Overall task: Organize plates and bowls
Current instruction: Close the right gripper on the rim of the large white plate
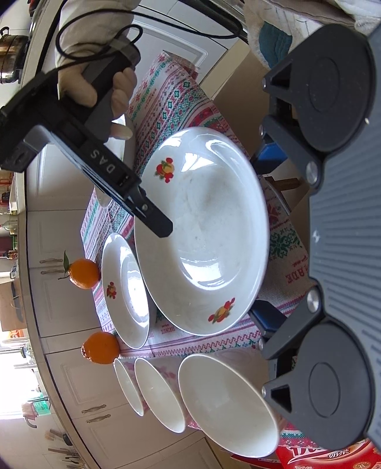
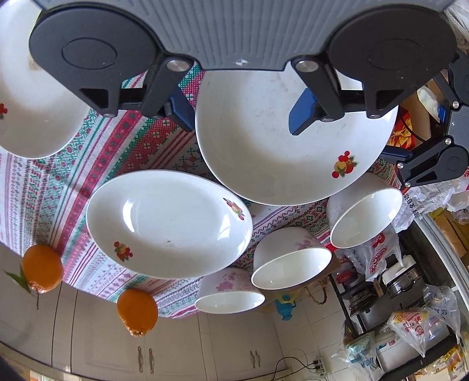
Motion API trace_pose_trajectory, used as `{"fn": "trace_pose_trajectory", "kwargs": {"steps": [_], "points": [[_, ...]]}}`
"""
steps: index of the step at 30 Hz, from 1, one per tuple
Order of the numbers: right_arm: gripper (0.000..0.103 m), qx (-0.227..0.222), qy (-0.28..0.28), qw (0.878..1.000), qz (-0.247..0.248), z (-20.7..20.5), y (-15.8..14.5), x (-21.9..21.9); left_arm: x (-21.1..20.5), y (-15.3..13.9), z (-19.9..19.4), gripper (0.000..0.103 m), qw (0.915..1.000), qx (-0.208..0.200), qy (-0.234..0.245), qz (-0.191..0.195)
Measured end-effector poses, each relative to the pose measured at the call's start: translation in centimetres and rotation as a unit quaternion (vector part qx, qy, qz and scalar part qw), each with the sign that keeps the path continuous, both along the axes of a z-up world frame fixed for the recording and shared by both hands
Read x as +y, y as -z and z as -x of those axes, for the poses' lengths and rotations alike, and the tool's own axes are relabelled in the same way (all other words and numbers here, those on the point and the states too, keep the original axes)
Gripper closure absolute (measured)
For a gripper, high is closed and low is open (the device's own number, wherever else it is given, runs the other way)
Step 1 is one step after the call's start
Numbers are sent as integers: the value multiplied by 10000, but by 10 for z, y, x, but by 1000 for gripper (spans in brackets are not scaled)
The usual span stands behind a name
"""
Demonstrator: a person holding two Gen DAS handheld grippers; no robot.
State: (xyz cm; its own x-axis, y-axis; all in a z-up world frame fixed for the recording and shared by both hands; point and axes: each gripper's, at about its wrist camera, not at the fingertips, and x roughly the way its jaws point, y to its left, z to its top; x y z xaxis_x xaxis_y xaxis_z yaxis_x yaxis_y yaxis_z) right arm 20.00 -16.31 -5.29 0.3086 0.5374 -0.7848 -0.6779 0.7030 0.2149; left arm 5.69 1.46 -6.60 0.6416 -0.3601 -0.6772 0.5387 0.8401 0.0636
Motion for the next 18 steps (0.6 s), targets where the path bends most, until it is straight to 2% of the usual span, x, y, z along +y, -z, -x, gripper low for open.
{"fn": "trace_pose_trajectory", "kwargs": {"steps": [4, 10, 15, 18], "points": [[37, 176, -42, 9998, -71, -9, 4, 2, 1, 1, -1, 10, 10000, 13, 27, 39], [39, 285, -113, 9995, -89, -17, 7, 3, 2, 1, -2, 11, 10000, 39, 56, 54], [39, 305, -178, 9993, -89, -20, 8, 6, 3, 2, -5, 18, 9998, 134, 88, 77], [39, 291, -240, 9993, -70, -21, 8, 8, 2, 2, -5, 18, 9998, 133, 101, 62]]}}
